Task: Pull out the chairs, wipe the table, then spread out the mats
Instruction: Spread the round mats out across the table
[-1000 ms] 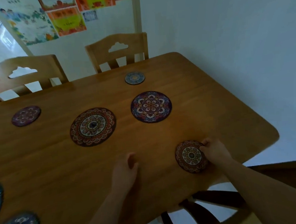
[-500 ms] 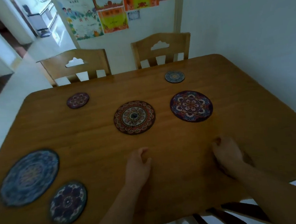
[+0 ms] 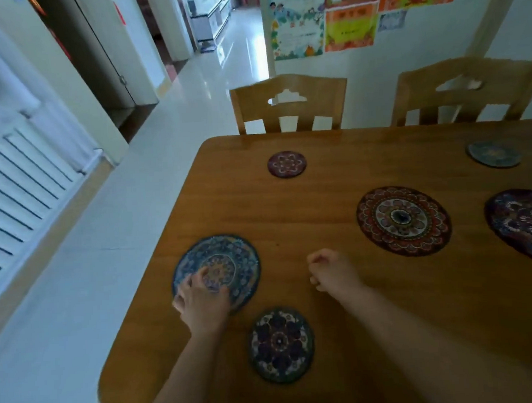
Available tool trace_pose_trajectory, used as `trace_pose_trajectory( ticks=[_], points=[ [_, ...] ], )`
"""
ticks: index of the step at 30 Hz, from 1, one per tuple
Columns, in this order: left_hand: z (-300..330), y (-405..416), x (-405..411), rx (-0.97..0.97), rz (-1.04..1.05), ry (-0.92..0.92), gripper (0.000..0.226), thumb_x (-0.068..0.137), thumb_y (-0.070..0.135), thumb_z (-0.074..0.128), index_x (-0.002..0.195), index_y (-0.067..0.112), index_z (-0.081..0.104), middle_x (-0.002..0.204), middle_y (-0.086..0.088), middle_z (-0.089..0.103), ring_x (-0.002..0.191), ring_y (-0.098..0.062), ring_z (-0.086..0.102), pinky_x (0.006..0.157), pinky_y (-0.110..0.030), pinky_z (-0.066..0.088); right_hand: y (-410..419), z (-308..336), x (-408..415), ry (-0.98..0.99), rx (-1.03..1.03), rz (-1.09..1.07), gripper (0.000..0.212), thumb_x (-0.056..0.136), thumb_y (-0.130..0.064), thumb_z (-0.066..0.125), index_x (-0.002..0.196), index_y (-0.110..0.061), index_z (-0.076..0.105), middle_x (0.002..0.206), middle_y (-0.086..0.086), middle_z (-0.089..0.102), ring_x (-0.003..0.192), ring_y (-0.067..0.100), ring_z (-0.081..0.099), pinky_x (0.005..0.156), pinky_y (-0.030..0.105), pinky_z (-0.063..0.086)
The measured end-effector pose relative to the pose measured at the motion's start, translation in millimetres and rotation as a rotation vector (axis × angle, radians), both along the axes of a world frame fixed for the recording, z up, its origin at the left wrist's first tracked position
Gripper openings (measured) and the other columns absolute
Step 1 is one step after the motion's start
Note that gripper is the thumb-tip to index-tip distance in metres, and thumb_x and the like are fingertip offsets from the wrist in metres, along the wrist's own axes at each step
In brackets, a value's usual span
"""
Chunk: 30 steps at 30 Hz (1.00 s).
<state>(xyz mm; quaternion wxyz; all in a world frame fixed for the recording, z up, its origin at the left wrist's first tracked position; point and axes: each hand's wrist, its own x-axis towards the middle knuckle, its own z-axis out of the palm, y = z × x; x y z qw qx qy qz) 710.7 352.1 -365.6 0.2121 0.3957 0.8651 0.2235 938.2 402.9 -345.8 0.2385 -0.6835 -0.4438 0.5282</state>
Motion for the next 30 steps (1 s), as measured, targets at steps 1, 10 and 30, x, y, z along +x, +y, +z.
trace_pose_trajectory(
  ticks=[1, 10, 30],
  points=[
    [-0.9, 2.4, -19.0, -0.019, 0.074, -0.027, 0.059, 0.086, 0.035, 0.068, 0.139, 0.021, 0.045, 0.149, -0.011, 0.035, 0.141, -0.028, 0.022, 0.112, -0.043, 0.017, 5.2, -1.5, -23.4, 0.035, -0.036, -0.007, 0.014, 0.099, -0.012, 0.049, 0.102, -0.017, 0.062, 0.093, 0.002, 0.062, 0.082, 0.019, 0.062, 0.074, 0.033, 0.055],
    [-8.2, 35.5, -100.1, -0.011, 0.236, -0.3, 0.061, 0.085, 0.021, 0.072, 0.138, 0.002, 0.048, 0.128, -0.018, 0.059, 0.112, -0.032, 0.056, 0.088, -0.04, 0.049, 47.3, -34.0, -133.4, -0.026, -0.184, -0.045, 0.025, 0.092, -0.003, 0.057, 0.078, -0.018, 0.04, 0.07, 0.007, 0.041, 0.057, 0.02, 0.04, 0.054, 0.033, 0.035],
    [-5.2, 178.8, 17.7, 0.12, -0.184, -0.218, 0.028, 0.094, 0.014, 0.059, 0.119, 0.006, 0.067, 0.103, -0.005, 0.07, 0.091, -0.021, 0.064, 0.073, -0.026, 0.045, 122.9, -24.6, -9.8, -0.247, 0.038, -0.207, 0.012, 0.096, -0.024, 0.059, 0.094, -0.014, 0.055, 0.088, 0.007, 0.061, 0.086, 0.028, 0.064, 0.08, 0.044, 0.058]
  ],
)
